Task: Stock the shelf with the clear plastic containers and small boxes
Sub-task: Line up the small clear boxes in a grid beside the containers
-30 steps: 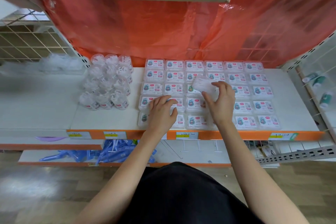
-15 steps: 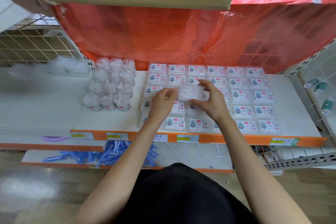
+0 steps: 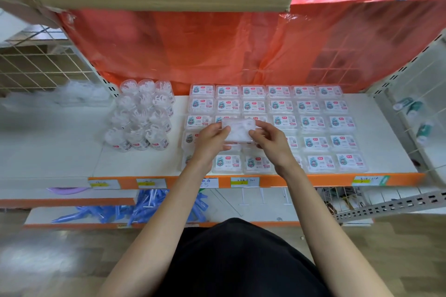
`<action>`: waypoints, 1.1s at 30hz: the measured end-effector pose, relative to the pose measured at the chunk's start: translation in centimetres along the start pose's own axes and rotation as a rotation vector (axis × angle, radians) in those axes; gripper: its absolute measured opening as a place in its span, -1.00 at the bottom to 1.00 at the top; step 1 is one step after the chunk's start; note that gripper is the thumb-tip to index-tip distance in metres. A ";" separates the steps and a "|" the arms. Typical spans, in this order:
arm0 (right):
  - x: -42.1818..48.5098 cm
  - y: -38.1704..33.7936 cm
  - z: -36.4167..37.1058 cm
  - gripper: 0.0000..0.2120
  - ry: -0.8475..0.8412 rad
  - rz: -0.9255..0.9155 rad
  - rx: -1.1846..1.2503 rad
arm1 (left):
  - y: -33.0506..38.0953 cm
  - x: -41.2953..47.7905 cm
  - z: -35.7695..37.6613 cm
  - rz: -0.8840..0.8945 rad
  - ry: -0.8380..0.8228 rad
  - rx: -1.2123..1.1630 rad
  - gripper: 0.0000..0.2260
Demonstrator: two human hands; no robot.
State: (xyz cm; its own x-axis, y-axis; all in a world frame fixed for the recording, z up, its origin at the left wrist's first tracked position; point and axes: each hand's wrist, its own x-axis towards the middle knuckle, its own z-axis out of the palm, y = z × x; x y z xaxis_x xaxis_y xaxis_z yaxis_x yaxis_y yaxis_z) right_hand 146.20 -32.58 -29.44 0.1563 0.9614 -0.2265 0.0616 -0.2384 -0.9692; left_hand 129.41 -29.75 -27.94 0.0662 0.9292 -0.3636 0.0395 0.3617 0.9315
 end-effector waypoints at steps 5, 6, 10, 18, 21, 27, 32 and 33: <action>-0.6 -0.1 -0.1 -0.66 -0.002 -0.079 0.105 | 0.5 0.0 -0.3 -0.130 0.036 -0.012 -0.58; -0.7 -0.2 -0.2 -0.67 -0.002 -0.117 0.111 | 0.7 -0.1 -0.3 -0.157 0.040 -0.030 -0.53; -1.0 -0.2 -0.3 -0.65 -0.040 -0.235 0.051 | 0.8 -0.2 -0.4 -0.217 -0.018 -0.177 -0.55; -1.0 0.4 -0.9 -0.62 -0.088 -0.227 0.101 | 0.7 -0.2 -0.8 -0.125 -0.092 -0.400 -0.73; -1.0 0.2 -0.9 -0.56 -0.133 -0.111 0.132 | 0.3 -0.5 -0.9 -0.041 -0.140 -0.330 -0.65; -0.4 -0.9 0.1 -0.60 -0.026 0.058 0.134 | -0.6 -0.2 -1.5 0.050 -0.242 -0.212 -0.57; -0.2 -0.8 0.4 -0.68 0.030 0.138 0.258 | -0.3 -0.5 -0.5 0.027 -0.140 -0.199 -0.55; -0.2 -0.7 0.4 -0.65 0.031 0.149 0.297 | -0.3 -0.6 -0.3 0.017 -0.115 -0.207 -0.55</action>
State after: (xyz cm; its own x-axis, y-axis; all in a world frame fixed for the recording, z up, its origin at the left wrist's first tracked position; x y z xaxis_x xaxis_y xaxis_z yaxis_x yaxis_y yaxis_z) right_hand 145.75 -32.57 -28.74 0.1721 0.9132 -0.3693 -0.2530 -0.3213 -0.9125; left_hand 129.06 -30.33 -27.97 0.1788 0.9247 -0.3362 -0.1667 0.3652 0.9159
